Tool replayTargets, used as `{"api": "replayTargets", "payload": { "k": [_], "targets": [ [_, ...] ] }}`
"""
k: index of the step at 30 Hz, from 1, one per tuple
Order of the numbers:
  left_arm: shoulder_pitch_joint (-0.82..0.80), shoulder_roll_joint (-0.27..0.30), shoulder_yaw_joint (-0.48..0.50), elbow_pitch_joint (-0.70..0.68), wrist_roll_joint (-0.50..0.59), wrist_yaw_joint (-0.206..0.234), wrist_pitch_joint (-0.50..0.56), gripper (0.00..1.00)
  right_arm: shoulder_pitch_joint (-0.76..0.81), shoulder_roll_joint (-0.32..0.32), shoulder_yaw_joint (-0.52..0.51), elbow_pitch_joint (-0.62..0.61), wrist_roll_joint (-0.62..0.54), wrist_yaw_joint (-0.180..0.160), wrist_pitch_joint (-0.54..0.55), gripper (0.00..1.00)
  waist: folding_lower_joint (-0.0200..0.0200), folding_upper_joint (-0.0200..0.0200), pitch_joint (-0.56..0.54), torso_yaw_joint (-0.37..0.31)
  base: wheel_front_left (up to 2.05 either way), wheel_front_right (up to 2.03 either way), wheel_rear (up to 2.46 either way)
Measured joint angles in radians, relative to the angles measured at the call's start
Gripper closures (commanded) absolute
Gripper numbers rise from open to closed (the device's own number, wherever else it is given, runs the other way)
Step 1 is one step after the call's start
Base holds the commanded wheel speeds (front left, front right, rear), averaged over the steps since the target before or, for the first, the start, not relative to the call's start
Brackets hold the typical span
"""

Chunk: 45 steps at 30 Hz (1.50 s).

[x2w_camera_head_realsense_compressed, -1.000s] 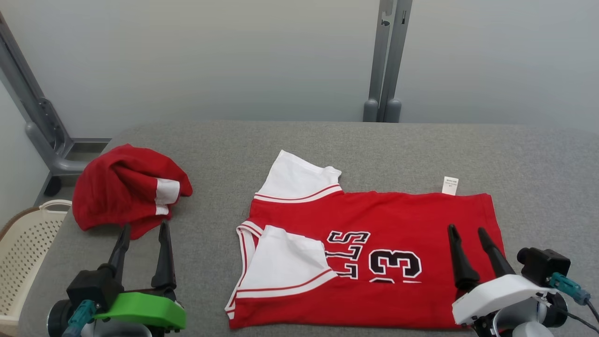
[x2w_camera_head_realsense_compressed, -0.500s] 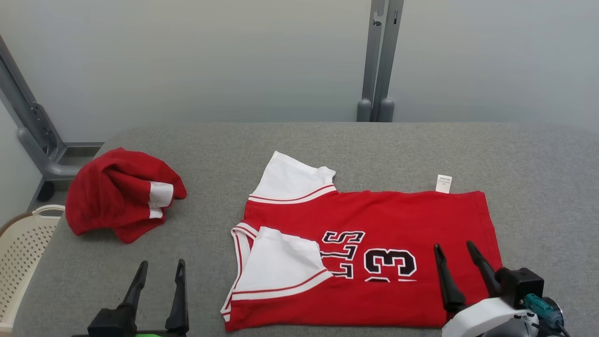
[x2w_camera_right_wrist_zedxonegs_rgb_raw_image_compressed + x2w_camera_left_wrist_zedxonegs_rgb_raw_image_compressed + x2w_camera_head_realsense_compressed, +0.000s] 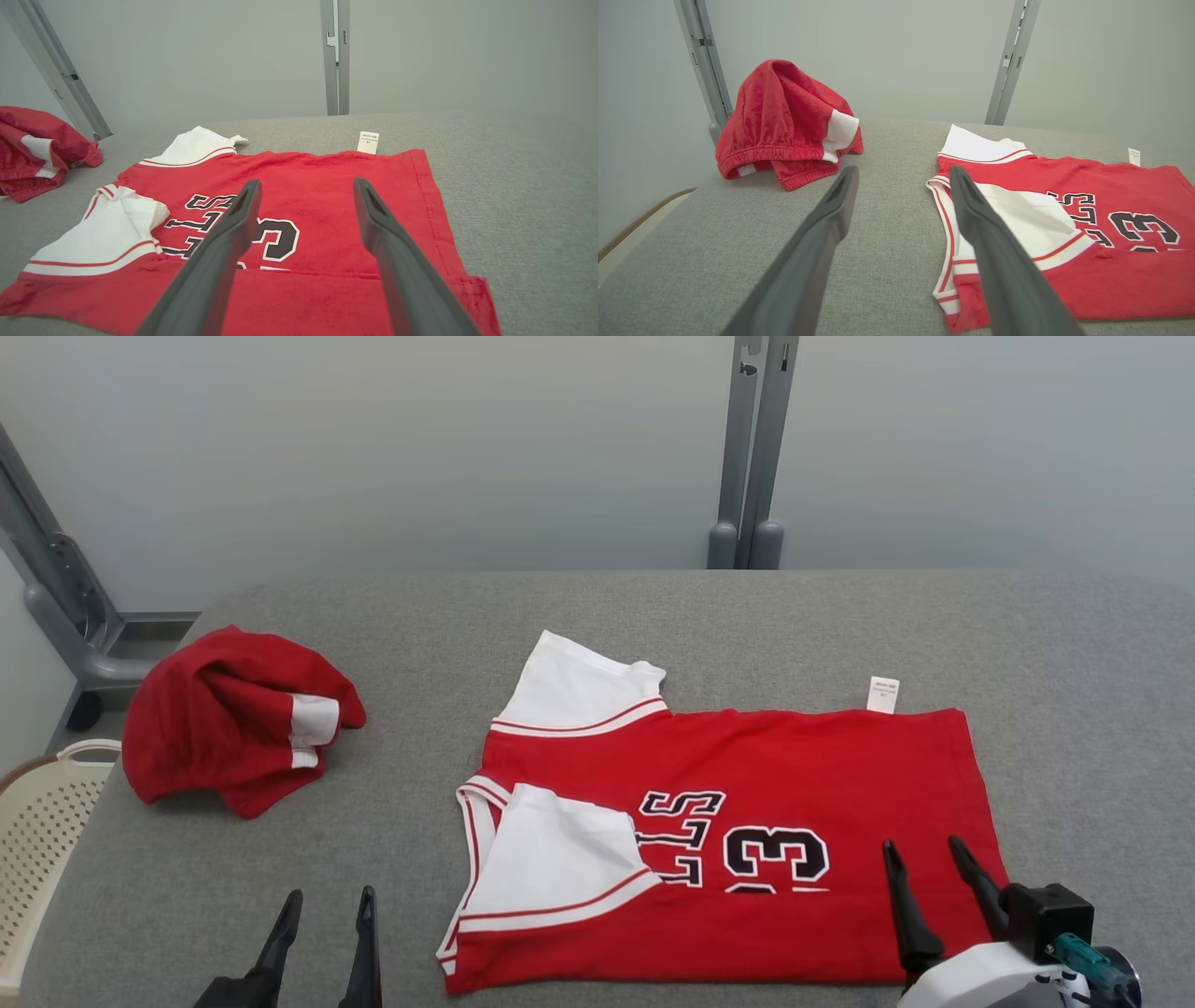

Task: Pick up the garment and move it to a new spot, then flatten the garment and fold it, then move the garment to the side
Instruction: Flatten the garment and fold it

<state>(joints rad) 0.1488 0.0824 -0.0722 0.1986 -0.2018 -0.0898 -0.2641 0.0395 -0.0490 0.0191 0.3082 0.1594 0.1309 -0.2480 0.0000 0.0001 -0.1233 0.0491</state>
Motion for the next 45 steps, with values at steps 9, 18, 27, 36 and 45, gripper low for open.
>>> {"api": "replayTargets", "payload": {
  "k": [9, 18, 27, 36, 45],
  "targets": [
    [-0.005, -0.010, 0.012, 0.013, 0.012, -0.016, 0.000, 0.00, -0.001, 0.000, -0.006, 0.001, 0.000, 0.000, 0.003, 0.00, 0.0000, 0.0000, 0.005, -0.010, 0.00, 0.00, 0.00],
    [-0.013, -0.017, 0.020, 0.035, 0.019, -0.026, 0.000, 0.00, -0.001, 0.000, 0.000, -0.002, 0.007, 0.000, 0.009, 0.00, 0.0000, 0.0000, 0.010, -0.009, 0.00, 0.00, 0.00],
    [-0.108, -0.014, -0.011, 0.101, 0.008, -0.035, 0.000, 0.00, -0.059, 0.000, 0.036, -0.017, 0.013, 0.000, 0.108, 0.00, 0.0000, 0.0000, 0.046, -0.019, 0.00, 0.00, 0.00],
    [-0.481, 0.011, -0.080, 0.240, 0.003, -0.038, 0.104, 0.00, -0.300, -0.097, 0.033, -0.063, 0.015, 0.000, 0.457, 0.00, 0.0000, 0.0000, 0.156, -0.049, 0.00, 0.00, 0.00],
    [-0.809, 0.035, -0.124, 0.417, -0.002, -0.038, 0.282, 0.00, -0.543, -0.186, 0.088, -0.050, 0.052, 0.000, 0.713, 0.00, 0.0001, 0.0000, 0.312, -0.085, 0.00, 0.00, 0.00]
  ]
}}
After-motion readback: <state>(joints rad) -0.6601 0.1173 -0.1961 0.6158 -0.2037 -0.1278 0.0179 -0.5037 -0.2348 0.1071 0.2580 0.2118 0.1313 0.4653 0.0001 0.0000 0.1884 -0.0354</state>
